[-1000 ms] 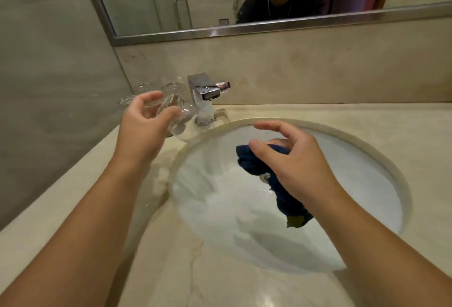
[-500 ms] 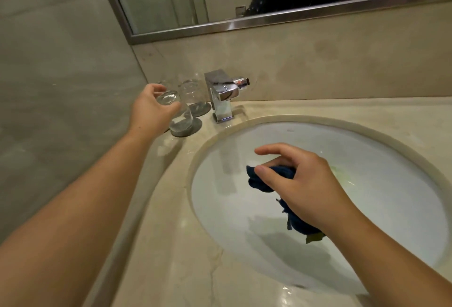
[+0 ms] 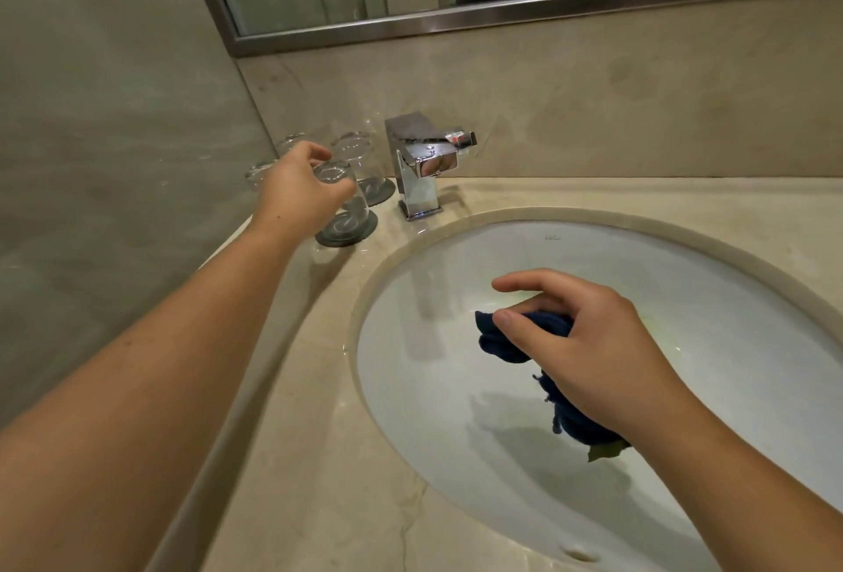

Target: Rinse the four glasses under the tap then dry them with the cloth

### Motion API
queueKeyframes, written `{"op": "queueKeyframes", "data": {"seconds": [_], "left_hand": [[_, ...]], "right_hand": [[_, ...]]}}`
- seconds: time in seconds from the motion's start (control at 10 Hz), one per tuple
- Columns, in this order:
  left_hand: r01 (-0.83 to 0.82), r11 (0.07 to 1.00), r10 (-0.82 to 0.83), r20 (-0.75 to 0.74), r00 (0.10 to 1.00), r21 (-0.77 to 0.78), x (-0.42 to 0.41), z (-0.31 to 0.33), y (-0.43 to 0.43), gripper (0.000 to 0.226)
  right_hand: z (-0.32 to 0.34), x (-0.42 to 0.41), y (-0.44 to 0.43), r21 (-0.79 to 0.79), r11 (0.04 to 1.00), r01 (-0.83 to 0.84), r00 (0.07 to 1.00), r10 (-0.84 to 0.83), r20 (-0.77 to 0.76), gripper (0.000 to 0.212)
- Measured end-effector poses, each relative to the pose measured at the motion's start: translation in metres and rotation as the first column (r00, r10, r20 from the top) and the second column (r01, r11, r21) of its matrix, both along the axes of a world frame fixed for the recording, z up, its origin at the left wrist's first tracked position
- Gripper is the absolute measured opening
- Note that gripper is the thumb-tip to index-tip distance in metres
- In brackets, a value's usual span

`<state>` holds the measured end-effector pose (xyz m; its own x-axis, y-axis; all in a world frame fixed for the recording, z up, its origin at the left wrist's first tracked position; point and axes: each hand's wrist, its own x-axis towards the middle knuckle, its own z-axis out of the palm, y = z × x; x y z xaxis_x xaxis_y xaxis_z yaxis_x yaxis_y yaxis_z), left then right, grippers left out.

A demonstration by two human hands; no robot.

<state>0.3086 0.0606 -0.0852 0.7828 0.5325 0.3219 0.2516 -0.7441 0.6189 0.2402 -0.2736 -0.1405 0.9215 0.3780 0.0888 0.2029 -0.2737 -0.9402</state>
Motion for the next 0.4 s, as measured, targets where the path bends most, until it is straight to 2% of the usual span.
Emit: {"op": "queueKeyframes", "data": {"seconds": [0.3, 0.4], "left_hand": [[0.058, 0.997, -0.056, -0.038, 0.998, 0.058, -0.006, -0.001, 0.003, 0.058], [0.065, 0.997, -0.066, 0.029, 0.997, 0.028, -0.018, 0.002, 0.001, 0.053]], "right_hand": [[0.007, -0.004, -0.001, 0.009, 1.000, 0.007, 1.000, -0.007, 0.029, 0.020], [0.019, -0.008, -0.003, 0.033, 0.999, 0.039, 0.997, -0.041, 0.068, 0.019]]}}
